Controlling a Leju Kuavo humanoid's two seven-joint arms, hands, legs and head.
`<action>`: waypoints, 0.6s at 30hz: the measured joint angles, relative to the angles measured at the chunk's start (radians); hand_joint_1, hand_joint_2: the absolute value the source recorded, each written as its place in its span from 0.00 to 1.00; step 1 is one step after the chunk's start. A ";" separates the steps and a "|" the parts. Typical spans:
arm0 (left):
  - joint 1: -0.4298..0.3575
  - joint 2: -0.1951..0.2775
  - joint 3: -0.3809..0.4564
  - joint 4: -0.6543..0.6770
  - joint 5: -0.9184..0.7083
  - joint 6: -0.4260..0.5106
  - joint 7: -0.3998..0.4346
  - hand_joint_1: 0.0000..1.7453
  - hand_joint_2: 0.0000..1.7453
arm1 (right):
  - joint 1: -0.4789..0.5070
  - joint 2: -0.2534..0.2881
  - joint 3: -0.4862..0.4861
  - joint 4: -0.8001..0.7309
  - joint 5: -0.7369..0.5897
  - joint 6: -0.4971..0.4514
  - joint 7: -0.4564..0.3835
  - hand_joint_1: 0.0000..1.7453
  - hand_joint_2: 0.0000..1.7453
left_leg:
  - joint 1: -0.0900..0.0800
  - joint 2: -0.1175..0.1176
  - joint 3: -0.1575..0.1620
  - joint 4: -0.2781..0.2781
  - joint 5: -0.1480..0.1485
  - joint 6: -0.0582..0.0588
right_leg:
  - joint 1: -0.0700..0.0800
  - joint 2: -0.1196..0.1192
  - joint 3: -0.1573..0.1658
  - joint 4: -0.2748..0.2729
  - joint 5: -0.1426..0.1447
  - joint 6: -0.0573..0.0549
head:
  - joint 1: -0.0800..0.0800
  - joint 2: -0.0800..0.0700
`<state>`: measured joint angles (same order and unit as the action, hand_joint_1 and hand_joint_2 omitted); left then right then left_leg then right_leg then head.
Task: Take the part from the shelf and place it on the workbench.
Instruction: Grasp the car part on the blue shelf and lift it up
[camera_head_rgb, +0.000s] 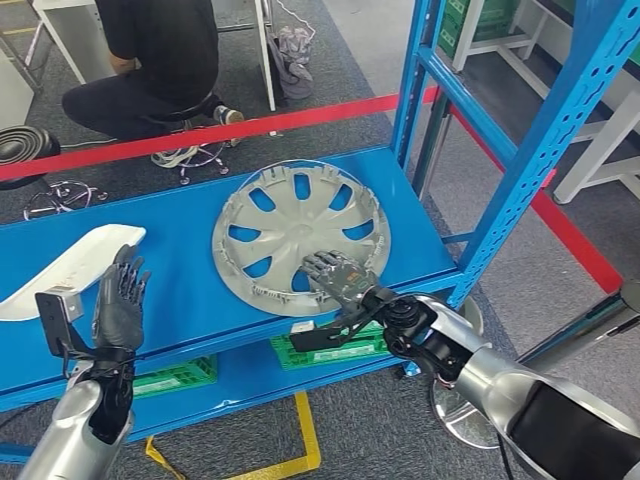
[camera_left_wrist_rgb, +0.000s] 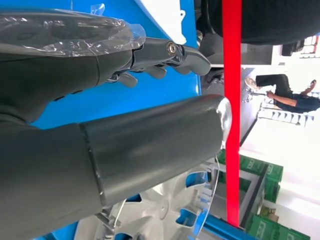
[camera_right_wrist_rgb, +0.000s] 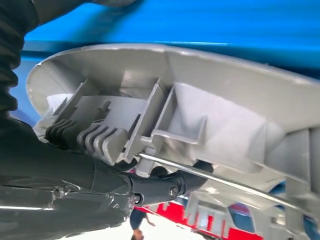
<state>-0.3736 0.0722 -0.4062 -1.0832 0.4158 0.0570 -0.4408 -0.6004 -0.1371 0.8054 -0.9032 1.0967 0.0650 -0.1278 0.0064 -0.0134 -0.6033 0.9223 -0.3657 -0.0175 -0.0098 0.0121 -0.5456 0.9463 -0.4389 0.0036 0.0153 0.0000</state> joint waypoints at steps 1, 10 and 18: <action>0.002 0.000 0.000 -0.004 0.000 0.001 0.002 0.00 0.00 | 0.001 0.000 0.000 0.005 0.006 -0.003 -0.001 0.00 1.00 | 0.000 0.000 0.000 0.000 0.000 0.000 | 0.000 0.000 0.000 0.000 0.000 0.000 | 0.000 0.000; 0.009 -0.001 0.001 -0.019 -0.004 -0.003 0.008 0.00 0.00 | 0.017 0.025 0.008 0.104 0.028 -0.113 -0.008 0.00 1.00 | 0.000 0.002 0.009 -0.001 -0.005 0.000 | 0.001 0.002 0.008 -0.001 -0.002 -0.001 | 0.000 0.000; 0.008 -0.002 0.001 -0.020 -0.012 -0.015 0.014 0.00 0.00 | 0.016 0.049 -0.003 0.167 -0.022 -0.104 -0.034 0.00 1.00 | 0.001 0.004 0.032 -0.002 -0.013 0.001 | 0.001 0.002 0.030 -0.006 -0.009 -0.001 | -0.001 0.000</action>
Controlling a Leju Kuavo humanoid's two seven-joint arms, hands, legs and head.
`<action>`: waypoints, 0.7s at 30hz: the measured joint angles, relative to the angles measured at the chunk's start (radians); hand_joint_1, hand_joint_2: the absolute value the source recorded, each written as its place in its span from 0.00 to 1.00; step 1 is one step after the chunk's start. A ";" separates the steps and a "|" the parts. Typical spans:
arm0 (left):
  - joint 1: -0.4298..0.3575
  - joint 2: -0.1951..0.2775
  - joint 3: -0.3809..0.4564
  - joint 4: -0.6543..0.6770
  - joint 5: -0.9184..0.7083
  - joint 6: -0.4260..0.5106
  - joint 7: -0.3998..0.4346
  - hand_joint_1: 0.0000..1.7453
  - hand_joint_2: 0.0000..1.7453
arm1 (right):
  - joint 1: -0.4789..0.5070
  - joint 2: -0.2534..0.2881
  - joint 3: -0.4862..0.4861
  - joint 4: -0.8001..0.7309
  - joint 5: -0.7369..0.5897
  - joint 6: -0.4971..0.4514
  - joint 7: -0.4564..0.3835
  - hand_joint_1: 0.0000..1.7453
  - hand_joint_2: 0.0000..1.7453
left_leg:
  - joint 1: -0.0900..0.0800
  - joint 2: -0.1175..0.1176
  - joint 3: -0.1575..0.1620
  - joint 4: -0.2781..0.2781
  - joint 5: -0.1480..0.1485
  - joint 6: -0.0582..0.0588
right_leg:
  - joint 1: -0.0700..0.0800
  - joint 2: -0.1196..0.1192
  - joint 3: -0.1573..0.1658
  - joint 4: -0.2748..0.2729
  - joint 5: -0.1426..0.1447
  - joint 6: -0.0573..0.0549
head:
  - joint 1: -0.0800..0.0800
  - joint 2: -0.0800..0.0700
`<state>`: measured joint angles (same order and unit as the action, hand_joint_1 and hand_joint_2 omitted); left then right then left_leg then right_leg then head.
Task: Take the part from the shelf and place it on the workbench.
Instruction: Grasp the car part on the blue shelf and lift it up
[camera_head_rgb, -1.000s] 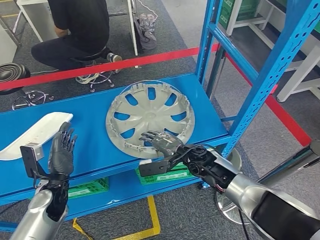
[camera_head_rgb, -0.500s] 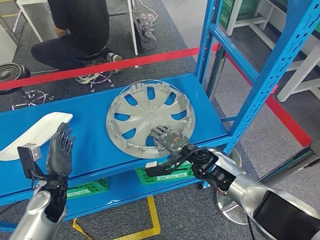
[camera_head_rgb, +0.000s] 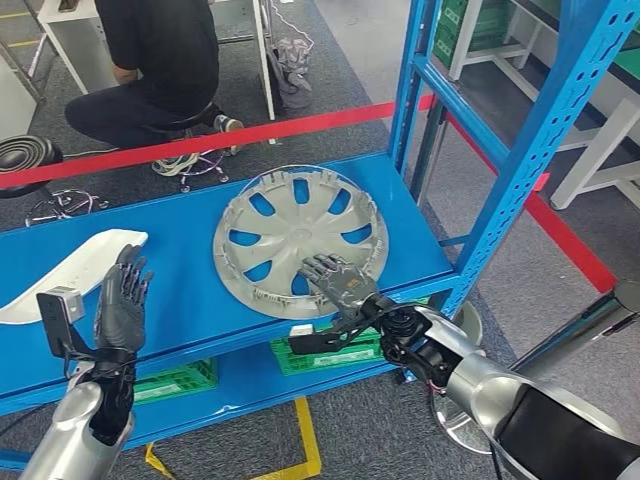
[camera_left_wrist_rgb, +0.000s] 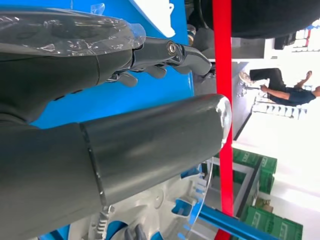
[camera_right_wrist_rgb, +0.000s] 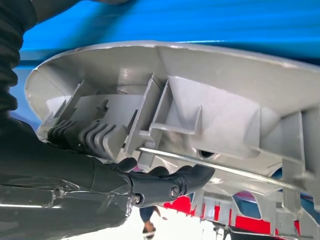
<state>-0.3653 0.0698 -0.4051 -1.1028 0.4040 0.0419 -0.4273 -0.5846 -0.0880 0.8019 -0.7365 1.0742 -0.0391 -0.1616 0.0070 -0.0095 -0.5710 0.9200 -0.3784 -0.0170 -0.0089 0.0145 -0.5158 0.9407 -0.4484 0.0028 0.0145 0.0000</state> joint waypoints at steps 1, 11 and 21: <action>0.000 0.000 0.000 0.000 -0.001 -0.004 0.000 0.00 0.00 | -0.001 0.002 -0.003 0.004 -0.015 0.009 -0.008 0.25 1.00 | 0.000 0.000 0.002 0.000 -0.001 0.000 | 0.000 0.000 0.002 0.000 -0.001 0.000 | 0.000 0.000; -0.009 -0.003 0.000 0.001 -0.006 -0.022 -0.002 0.00 0.00 | 0.000 0.008 -0.028 0.007 -0.066 0.057 -0.030 1.00 1.00 | 0.000 0.008 0.011 0.000 -0.005 0.001 | 0.000 0.009 0.011 -0.003 -0.001 0.001 | 0.001 0.000; -0.028 -0.010 0.000 0.012 -0.010 -0.037 -0.014 0.00 0.00 | 0.009 0.008 -0.050 -0.016 -0.096 0.067 -0.029 1.00 1.00 | 0.000 0.011 0.013 0.000 -0.005 0.000 | 0.001 0.011 0.011 -0.003 -0.001 0.001 | 0.000 0.000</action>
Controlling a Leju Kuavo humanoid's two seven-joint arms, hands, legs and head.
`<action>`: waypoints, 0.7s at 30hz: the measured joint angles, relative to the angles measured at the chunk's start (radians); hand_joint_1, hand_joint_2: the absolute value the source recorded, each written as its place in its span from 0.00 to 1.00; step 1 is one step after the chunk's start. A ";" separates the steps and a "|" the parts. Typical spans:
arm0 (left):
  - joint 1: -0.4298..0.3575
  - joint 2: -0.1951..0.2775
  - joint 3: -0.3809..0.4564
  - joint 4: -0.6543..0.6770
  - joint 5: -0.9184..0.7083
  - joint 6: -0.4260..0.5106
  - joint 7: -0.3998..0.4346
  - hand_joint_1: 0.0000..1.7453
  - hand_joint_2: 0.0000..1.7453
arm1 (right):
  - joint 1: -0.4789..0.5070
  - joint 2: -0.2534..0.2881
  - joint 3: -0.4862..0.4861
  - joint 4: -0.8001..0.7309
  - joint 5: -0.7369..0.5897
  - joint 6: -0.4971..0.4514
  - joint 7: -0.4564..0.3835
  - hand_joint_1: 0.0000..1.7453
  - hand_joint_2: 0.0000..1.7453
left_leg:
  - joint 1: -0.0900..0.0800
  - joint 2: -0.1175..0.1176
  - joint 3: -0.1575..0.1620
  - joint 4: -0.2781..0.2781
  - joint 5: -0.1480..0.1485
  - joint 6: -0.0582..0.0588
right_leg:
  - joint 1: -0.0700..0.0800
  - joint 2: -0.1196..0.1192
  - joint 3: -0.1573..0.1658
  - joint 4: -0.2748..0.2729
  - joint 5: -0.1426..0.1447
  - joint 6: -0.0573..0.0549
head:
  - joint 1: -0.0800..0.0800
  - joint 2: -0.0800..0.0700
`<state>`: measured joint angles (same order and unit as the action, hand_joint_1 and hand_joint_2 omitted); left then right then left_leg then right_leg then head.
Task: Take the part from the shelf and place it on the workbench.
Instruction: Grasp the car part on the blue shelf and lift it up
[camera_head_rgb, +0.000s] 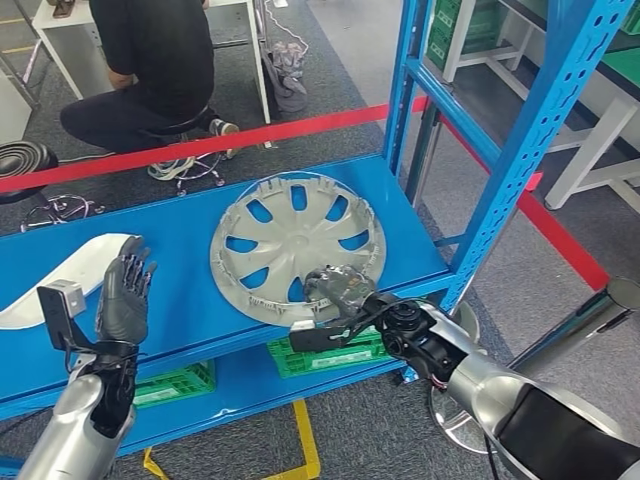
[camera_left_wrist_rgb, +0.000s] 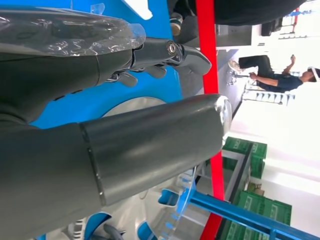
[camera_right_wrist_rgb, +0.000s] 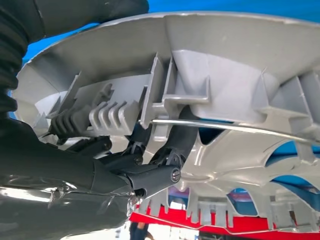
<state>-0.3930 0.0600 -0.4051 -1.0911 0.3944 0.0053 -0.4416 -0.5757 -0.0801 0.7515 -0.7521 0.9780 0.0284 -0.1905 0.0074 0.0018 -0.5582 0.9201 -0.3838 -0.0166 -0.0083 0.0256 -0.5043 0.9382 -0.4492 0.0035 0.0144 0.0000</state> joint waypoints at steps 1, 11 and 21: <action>-0.002 -0.001 0.000 0.002 0.000 -0.001 -0.001 0.00 0.00 | 0.001 0.000 -0.002 -0.004 -0.007 0.005 0.001 1.00 1.00 | 0.000 0.000 0.000 0.000 0.000 0.000 | 0.000 0.000 0.000 0.000 0.000 0.000 | 0.000 0.000; -0.020 -0.013 0.000 0.024 0.000 -0.012 -0.016 0.00 0.00 | 0.016 0.000 -0.010 -0.062 -0.066 0.052 0.027 1.00 1.00 | 0.000 -0.001 -0.002 0.000 0.000 0.000 | 0.000 0.000 -0.001 0.000 0.000 0.000 | 0.000 0.000; -0.027 -0.021 0.000 0.046 0.000 -0.014 -0.019 0.00 0.00 | 0.029 0.000 -0.010 -0.110 -0.075 0.063 0.033 1.00 1.00 | 0.000 -0.001 -0.004 0.000 -0.002 0.001 | 0.000 -0.001 -0.003 0.000 -0.001 0.001 | 0.001 0.000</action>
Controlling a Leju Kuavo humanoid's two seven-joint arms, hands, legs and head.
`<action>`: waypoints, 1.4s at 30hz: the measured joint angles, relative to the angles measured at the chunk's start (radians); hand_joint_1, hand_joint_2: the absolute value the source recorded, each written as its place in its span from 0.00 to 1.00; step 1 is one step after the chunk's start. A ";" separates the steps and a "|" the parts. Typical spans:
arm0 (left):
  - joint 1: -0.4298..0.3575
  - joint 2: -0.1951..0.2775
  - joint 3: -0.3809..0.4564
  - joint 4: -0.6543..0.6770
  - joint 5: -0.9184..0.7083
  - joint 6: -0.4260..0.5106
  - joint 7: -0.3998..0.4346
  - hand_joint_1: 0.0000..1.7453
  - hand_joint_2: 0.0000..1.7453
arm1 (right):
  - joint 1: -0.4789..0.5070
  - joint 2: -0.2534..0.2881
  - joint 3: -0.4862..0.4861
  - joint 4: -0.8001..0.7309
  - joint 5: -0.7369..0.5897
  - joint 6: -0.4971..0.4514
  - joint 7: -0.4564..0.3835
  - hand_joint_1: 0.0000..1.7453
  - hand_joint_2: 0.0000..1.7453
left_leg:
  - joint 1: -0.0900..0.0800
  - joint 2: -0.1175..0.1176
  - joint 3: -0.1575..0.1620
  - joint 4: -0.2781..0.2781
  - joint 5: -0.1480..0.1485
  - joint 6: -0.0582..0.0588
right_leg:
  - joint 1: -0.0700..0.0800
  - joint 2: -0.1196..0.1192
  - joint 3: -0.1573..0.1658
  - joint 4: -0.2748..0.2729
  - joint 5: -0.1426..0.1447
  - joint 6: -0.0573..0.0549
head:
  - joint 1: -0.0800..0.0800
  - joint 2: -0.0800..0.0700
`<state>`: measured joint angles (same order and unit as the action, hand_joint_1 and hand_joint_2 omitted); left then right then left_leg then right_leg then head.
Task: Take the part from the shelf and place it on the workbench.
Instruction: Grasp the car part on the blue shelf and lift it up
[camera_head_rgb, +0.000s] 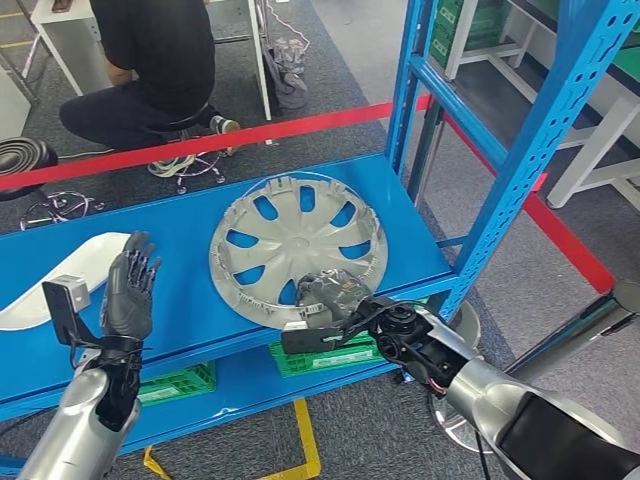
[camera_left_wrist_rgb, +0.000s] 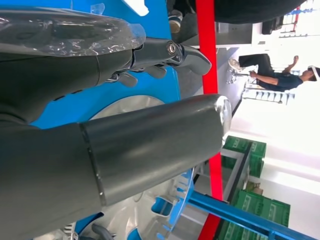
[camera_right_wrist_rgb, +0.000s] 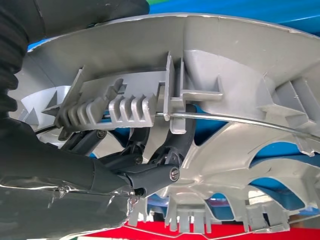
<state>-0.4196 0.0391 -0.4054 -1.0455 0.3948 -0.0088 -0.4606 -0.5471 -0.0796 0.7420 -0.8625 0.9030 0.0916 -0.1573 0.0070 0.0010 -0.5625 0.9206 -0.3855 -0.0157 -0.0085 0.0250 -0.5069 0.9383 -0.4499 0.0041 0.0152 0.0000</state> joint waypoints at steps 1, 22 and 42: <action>0.000 0.000 0.000 0.001 0.000 0.000 0.000 0.00 0.00 | 0.000 0.000 0.000 -0.002 0.000 0.000 0.000 1.00 1.00 | 0.000 0.000 0.000 0.000 0.000 0.000 | 0.000 0.000 0.000 0.000 0.000 0.000 | 0.000 0.000; 0.005 0.000 0.000 0.016 0.007 0.028 -0.013 0.00 0.00 | 0.038 -0.002 0.018 -0.323 -0.154 0.206 0.097 1.00 1.00 | 0.000 0.000 -0.008 0.000 0.000 0.000 | 0.000 0.000 -0.007 0.000 0.000 0.000 | 0.000 0.000; 0.035 0.011 0.003 0.017 -0.017 0.039 -0.013 0.00 0.00 | -0.038 -0.019 -0.087 -0.672 -0.176 0.070 0.129 1.00 1.00 | 0.000 -0.005 -0.016 0.002 0.000 0.000 | -0.001 -0.004 -0.013 0.000 -0.001 0.000 | 0.001 0.000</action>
<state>-0.3847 0.0498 -0.4028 -1.0288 0.3774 0.0305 -0.4735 -0.5855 -0.0981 0.6551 -1.5344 0.7273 0.1618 -0.0287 0.0067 -0.0042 -0.5789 0.9230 -0.3854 -0.0153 -0.0090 0.0207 -0.5202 0.9386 -0.4505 0.0040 0.0163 0.0000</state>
